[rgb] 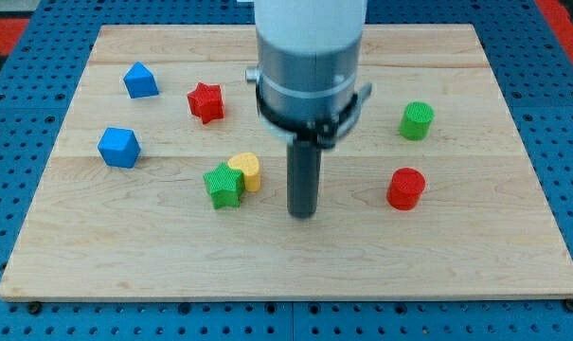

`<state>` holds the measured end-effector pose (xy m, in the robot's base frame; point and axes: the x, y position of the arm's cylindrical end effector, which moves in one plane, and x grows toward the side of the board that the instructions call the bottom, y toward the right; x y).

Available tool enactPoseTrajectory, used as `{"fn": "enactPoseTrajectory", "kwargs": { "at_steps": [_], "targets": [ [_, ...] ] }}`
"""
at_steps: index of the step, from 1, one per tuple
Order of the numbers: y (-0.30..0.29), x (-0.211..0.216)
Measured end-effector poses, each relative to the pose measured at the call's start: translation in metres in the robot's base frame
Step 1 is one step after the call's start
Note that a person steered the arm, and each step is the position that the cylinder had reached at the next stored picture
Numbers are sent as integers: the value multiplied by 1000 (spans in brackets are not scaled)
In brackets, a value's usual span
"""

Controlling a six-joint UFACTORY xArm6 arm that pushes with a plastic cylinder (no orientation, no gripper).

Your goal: Push the green star towards the bottom center

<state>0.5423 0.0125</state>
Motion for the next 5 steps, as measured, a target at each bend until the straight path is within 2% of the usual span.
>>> {"fn": "enactPoseTrajectory", "kwargs": {
  "at_steps": [1, 2, 3, 4, 5],
  "targets": [
    [-32, 26],
    [-142, 29],
    [-179, -9],
    [-171, -54],
    [-171, -69]
  ]
}}
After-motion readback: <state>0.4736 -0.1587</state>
